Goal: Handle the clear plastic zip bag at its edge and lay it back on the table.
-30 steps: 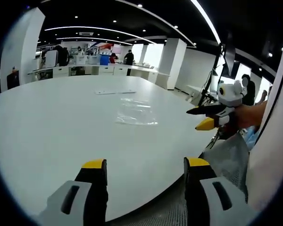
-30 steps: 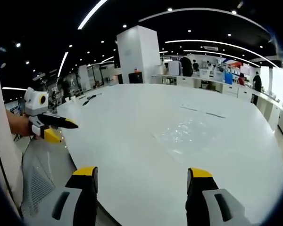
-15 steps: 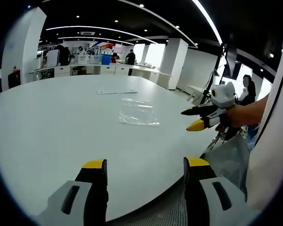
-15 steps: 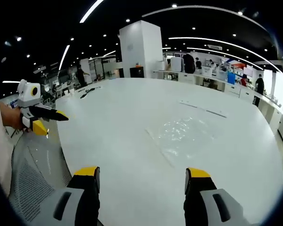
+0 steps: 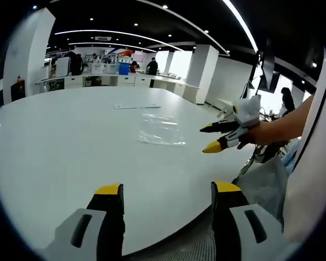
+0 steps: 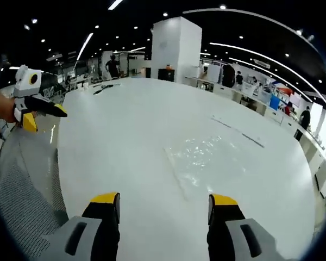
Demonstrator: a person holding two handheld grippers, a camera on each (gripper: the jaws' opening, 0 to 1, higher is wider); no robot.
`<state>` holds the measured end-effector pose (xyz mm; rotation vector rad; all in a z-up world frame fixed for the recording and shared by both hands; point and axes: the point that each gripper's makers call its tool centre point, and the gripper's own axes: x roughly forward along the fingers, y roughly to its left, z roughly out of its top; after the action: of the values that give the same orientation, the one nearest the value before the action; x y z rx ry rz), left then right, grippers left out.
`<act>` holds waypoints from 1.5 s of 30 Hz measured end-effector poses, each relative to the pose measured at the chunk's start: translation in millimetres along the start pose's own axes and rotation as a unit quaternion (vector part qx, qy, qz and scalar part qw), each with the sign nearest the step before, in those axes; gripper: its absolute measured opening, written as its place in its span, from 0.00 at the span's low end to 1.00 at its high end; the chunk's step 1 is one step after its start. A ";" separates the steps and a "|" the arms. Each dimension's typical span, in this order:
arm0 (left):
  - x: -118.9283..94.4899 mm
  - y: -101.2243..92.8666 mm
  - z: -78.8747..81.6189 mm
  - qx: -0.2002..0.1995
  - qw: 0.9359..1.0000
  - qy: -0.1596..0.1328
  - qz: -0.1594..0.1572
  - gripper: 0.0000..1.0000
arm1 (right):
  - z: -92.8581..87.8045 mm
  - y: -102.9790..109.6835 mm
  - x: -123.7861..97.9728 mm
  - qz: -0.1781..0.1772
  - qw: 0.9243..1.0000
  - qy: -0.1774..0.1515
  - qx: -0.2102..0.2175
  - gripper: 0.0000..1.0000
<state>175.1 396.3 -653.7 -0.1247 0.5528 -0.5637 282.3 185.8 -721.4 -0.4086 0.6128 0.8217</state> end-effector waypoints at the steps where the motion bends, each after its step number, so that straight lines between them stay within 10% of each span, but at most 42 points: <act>1: 0.1 2.0 -1.2 0.000 1.000 0.000 0.000 0.63 | -0.3 -1.6 3.7 -0.002 1.000 -0.001 -0.004 0.62; 45: -0.3 7.4 -1.3 -0.007 1.000 0.001 0.017 0.63 | -18.8 -34.3 57.9 -0.018 0.976 0.094 -0.197 0.21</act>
<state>177.7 402.8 -656.6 -0.1288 0.5607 -0.5275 332.9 186.0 -769.5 -0.8648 0.6157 0.8774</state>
